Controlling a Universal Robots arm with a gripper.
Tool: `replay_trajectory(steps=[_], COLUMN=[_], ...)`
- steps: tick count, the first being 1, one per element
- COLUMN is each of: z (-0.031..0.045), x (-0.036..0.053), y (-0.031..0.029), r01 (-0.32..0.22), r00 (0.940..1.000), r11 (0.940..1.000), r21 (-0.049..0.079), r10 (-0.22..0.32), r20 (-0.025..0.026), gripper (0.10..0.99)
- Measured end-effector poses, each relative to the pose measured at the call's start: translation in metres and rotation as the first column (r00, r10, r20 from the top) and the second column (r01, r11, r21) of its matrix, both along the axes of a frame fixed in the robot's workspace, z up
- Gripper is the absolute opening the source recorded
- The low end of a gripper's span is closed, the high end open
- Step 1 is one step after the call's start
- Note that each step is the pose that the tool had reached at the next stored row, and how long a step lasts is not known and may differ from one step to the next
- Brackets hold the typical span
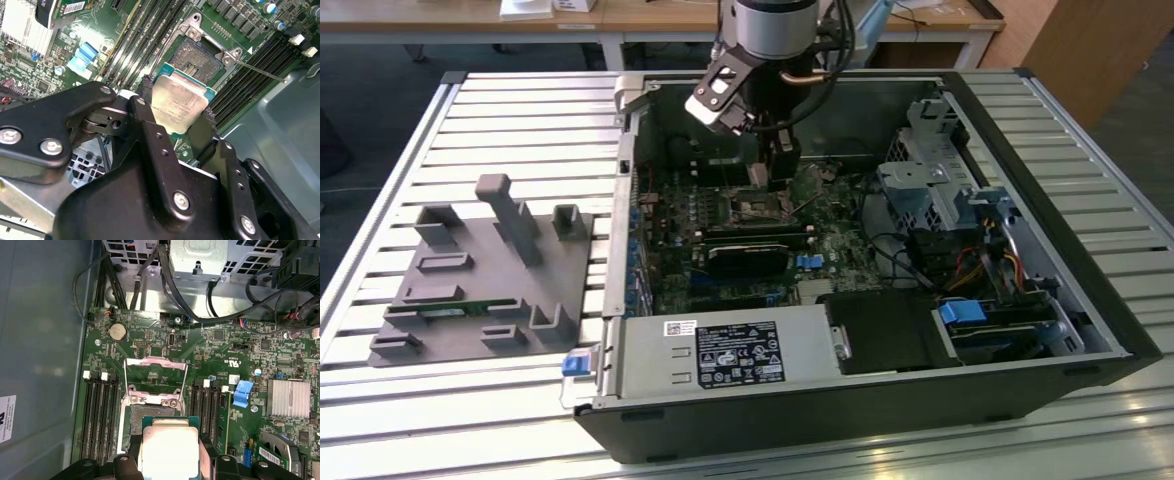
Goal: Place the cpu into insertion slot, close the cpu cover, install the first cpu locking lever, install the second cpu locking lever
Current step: 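Place the cpu into insertion slot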
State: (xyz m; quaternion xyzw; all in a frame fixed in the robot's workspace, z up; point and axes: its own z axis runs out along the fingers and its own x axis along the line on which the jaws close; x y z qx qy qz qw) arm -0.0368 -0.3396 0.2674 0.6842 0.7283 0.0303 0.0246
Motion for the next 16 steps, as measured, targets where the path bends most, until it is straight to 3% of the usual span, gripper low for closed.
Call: replay_trajectory(steps=[5, 16], z=[-0.0053, -0.0252], x=[-0.0001, -0.0016], y=[0.0005, 0.0041], r01=[0.019, 0.025], r00=[0.9998, 0.9997], r11=[0.9998, 0.9997], r21=[0.0, 0.0], r10=[-0.019, -0.025], r20=[-0.0003, -0.0005], gripper=[0.533, 0.533])
